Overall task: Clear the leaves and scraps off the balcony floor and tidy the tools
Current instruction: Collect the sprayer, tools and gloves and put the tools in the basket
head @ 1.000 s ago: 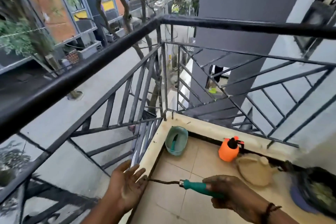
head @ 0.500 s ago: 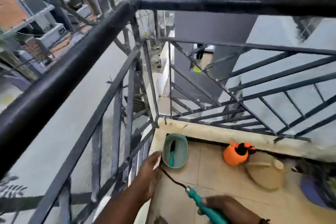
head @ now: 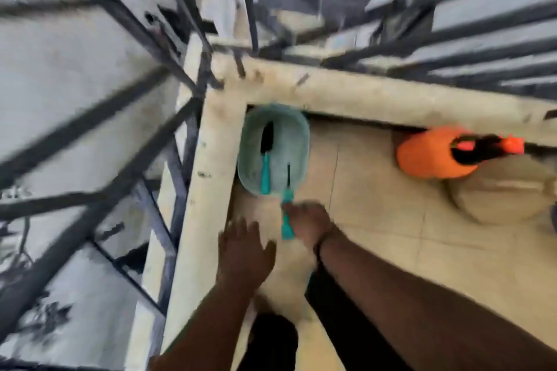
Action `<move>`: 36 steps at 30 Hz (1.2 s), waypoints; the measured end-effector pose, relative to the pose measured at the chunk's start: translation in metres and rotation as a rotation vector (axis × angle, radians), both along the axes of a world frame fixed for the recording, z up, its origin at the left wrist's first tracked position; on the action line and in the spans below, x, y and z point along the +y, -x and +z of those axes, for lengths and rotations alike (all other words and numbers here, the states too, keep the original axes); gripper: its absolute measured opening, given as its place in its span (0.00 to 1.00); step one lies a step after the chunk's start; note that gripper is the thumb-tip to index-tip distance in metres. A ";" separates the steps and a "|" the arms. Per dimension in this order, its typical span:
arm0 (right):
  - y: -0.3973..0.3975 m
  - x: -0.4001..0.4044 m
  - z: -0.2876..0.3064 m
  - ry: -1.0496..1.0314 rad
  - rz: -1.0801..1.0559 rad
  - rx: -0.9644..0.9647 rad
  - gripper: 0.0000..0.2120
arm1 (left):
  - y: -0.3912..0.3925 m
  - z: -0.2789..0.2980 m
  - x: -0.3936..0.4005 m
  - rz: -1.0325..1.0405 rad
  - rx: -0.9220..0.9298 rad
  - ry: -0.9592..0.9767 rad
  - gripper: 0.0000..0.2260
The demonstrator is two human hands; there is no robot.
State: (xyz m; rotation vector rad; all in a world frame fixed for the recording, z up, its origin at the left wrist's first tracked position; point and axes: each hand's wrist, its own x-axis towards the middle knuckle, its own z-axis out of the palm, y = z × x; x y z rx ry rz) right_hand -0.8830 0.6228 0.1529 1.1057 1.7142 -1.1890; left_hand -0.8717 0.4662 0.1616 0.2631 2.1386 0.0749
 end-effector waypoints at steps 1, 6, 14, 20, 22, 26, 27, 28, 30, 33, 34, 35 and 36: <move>0.019 0.000 -0.017 -0.024 0.019 0.022 0.23 | 0.000 -0.014 0.005 -0.026 0.012 0.013 0.28; 0.081 0.014 -0.102 -0.252 0.154 0.189 0.22 | 0.004 -0.062 0.021 0.067 -0.032 -0.004 0.26; 0.030 0.027 -0.076 -0.193 0.379 0.191 0.19 | -0.014 -0.027 0.011 0.141 -0.150 -0.013 0.27; -0.038 0.028 0.026 -0.211 0.907 0.068 0.24 | -0.036 0.071 -0.016 0.175 -0.117 -0.039 0.32; -0.051 0.026 0.069 -0.237 1.065 0.055 0.24 | -0.044 0.124 -0.025 0.249 -0.048 -0.078 0.36; -0.051 0.015 0.161 -0.211 1.322 0.093 0.26 | -0.068 0.231 -0.051 0.453 -0.121 -0.002 0.40; -0.046 0.011 0.191 -0.205 1.385 0.131 0.27 | -0.080 0.257 -0.058 0.475 -0.085 0.026 0.45; -0.043 0.009 0.214 -0.210 1.438 0.163 0.28 | -0.087 0.275 -0.061 0.486 -0.060 0.055 0.47; -0.037 -0.001 0.255 -0.227 1.545 0.241 0.33 | -0.110 0.313 -0.066 0.512 0.033 0.089 0.46; -0.034 -0.013 0.300 -0.246 1.651 0.349 0.36 | -0.145 0.351 -0.063 0.573 0.096 0.155 0.32; -0.035 -0.020 0.318 -0.254 1.702 0.402 0.36 | -0.161 0.363 -0.062 0.627 0.119 0.154 0.29; -0.038 -0.023 0.331 -0.246 1.737 0.443 0.36 | -0.176 0.369 -0.060 0.669 0.124 0.148 0.29; -0.039 -0.024 0.344 -0.248 1.771 0.484 0.36 | -0.188 0.375 -0.058 0.713 0.118 0.147 0.29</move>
